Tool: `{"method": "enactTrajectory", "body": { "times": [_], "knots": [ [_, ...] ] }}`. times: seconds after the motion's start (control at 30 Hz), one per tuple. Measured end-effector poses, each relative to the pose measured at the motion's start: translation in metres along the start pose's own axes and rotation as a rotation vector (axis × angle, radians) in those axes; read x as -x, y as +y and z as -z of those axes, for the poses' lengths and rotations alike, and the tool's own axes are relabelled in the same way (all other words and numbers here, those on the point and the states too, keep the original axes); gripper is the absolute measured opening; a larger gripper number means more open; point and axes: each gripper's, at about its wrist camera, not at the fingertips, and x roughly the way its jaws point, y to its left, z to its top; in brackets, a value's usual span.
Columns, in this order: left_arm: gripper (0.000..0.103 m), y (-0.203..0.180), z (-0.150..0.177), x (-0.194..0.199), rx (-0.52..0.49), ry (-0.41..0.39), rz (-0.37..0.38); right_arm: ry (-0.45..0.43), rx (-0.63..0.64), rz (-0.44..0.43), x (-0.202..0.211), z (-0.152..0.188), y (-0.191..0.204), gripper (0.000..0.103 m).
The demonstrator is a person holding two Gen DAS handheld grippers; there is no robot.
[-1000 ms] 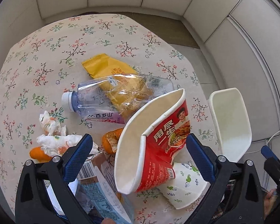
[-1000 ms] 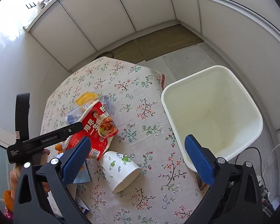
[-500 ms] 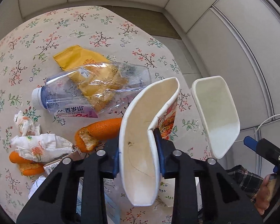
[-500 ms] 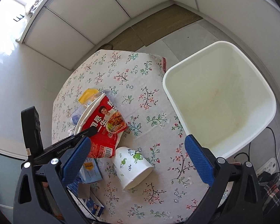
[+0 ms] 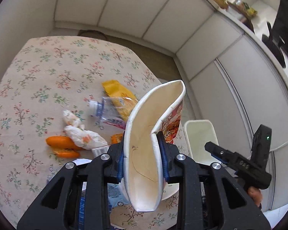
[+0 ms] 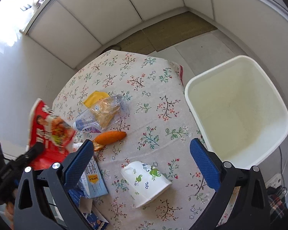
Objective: Collect trash
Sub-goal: 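Lift the red noodle cup with the left gripper while the right gripper grasps a white tissue, then carry the white tissue in the right gripper over the white bin and release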
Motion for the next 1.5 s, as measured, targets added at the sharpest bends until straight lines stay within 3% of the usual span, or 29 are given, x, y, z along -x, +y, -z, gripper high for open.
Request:
{"method": "enactTrajectory", "body": {
  "times": [0.2, 0.33, 0.47, 0.53, 0.63, 0.77, 0.93, 1.0, 1.03, 1.33, 1.37, 1.5],
  "knots": [
    [0.028, 0.054, -0.008, 0.057, 0.113, -0.117, -0.034, -0.001, 0.294, 0.04, -0.023, -0.001, 0.062, 0.098],
    [0.028, 0.08, -0.005, 0.084, 0.174, -0.151, -0.054, 0.081, 0.504, 0.025, -0.048, 0.003, 0.112, 0.098],
    [0.028, 0.094, -0.004, 0.108, 0.208, -0.195, -0.048, 0.218, 0.667, -0.029, -0.074, 0.018, 0.166, 0.097],
    [0.028, 0.098, -0.006, 0.12, 0.217, -0.23, -0.048, 0.253, 0.75, -0.026, -0.087, 0.028, 0.194, 0.094],
    [0.028, 0.102, -0.008, 0.136, 0.23, -0.281, -0.045, 0.309, 0.817, 0.008, -0.108, 0.039, 0.221, 0.081],
    [0.028, 0.109, -0.01, 0.148, 0.251, -0.316, -0.044, 0.37, 0.865, 0.07, -0.137, 0.05, 0.239, 0.071],
    [0.028, 0.112, -0.009, 0.147, 0.251, -0.304, -0.029, 0.408, 0.892, 0.104, -0.16, 0.06, 0.252, 0.058],
    [0.028, 0.112, -0.009, 0.148, 0.251, -0.303, -0.029, 0.427, 0.892, 0.121, -0.169, 0.064, 0.253, 0.042],
    [0.028, 0.113, -0.009, 0.148, 0.252, -0.304, -0.027, 0.432, 0.888, 0.126, -0.173, 0.064, 0.254, 0.039],
    [0.028, 0.113, -0.009, 0.146, 0.259, -0.292, -0.028, 0.364, 0.841, 0.103, -0.171, 0.061, 0.246, 0.024],
    [0.028, 0.113, -0.009, 0.145, 0.263, -0.293, -0.028, 0.351, 0.838, 0.096, -0.167, 0.059, 0.244, 0.016],
    [0.028, 0.114, -0.009, 0.145, 0.276, -0.295, -0.03, 0.292, 0.82, 0.075, -0.152, 0.057, 0.24, 0.015]
  ]
}}
